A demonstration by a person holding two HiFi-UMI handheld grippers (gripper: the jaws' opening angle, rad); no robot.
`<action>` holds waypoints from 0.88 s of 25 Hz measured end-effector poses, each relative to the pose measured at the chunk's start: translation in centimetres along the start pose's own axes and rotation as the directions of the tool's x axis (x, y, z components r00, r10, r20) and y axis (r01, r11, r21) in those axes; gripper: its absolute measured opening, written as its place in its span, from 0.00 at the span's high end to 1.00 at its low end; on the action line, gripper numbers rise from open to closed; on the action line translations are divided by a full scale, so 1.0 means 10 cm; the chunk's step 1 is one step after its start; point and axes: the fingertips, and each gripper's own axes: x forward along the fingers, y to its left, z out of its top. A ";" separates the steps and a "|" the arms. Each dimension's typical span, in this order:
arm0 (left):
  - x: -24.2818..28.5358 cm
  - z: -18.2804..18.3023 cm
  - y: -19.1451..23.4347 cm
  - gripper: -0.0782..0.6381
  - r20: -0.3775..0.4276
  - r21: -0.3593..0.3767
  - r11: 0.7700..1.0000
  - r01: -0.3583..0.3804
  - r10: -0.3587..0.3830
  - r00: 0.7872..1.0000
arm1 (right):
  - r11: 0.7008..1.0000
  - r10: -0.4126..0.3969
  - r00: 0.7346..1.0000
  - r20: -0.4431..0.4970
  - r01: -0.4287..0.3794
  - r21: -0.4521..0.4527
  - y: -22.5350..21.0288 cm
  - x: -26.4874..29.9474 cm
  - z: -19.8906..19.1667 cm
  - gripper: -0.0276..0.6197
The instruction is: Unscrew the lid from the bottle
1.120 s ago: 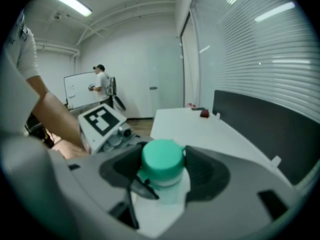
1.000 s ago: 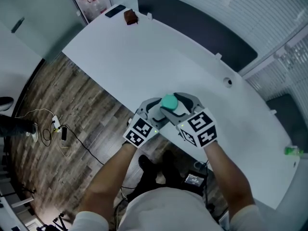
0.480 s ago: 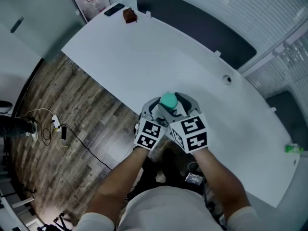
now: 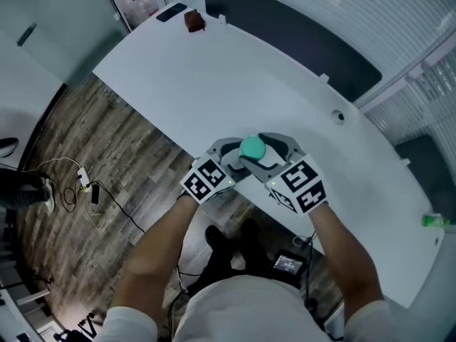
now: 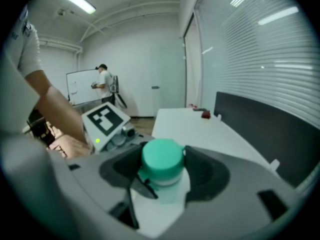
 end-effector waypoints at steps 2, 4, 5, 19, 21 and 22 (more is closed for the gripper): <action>0.00 0.00 -0.02 0.46 -0.009 0.014 0.999 0.043 -0.043 0.999 | 0.999 0.030 1.000 -0.004 -0.030 -0.012 0.00 0.00 -0.01 0.53; 0.00 0.00 -0.02 0.46 -0.014 0.012 0.999 0.044 -0.044 0.999 | 0.999 0.033 0.999 0.002 -0.034 0.009 0.00 0.00 -0.01 0.53; -0.01 0.00 -0.01 0.46 -0.008 0.003 1.000 0.019 -0.019 1.000 | 0.999 0.023 1.000 0.007 -0.023 0.026 -0.01 0.01 -0.01 0.53; -0.08 -0.02 0.08 0.46 0.054 -0.162 0.909 -0.383 0.396 0.917 | 0.974 -0.179 0.983 0.043 0.171 0.151 -0.03 0.01 0.01 0.53; -0.08 -0.02 0.07 0.46 0.055 -0.153 0.922 -0.356 0.367 0.929 | 0.979 -0.159 0.986 0.043 0.152 0.135 -0.02 0.01 0.01 0.53; -0.07 -0.02 0.07 0.46 0.055 -0.149 0.929 -0.339 0.350 0.935 | 0.982 -0.150 0.988 0.043 0.144 0.124 -0.02 0.00 0.01 0.53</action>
